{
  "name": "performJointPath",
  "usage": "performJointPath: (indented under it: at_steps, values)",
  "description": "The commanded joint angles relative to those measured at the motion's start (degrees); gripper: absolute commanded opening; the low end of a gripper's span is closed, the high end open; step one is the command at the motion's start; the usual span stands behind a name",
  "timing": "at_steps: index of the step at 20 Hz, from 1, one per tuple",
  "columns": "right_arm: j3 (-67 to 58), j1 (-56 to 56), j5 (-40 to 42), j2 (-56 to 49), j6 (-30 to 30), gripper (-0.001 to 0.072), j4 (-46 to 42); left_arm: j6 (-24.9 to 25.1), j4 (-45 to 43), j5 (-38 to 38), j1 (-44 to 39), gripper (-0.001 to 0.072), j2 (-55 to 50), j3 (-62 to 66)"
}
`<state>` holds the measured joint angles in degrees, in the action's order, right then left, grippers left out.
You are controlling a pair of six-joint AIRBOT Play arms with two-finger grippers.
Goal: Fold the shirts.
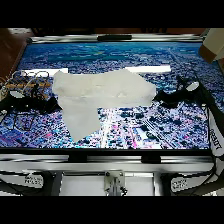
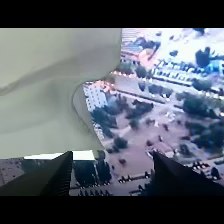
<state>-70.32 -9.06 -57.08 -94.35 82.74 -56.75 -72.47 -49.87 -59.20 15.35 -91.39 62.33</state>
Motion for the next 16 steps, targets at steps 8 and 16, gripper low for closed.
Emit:
performJointPath:
  at_steps: [8,16]
  values:
    - [1.3,6.1,4.9,-5.1,-1.9,0.0318,8.1,0.0,0.0,-0.8,0.0,0.0028,0.0,0.0]
    - [1.0,5.6,4.7,4.2,-6.6,0.0039,3.4,1.5,0.0,-1.3,0.0,0.0026,3.0,4.7]
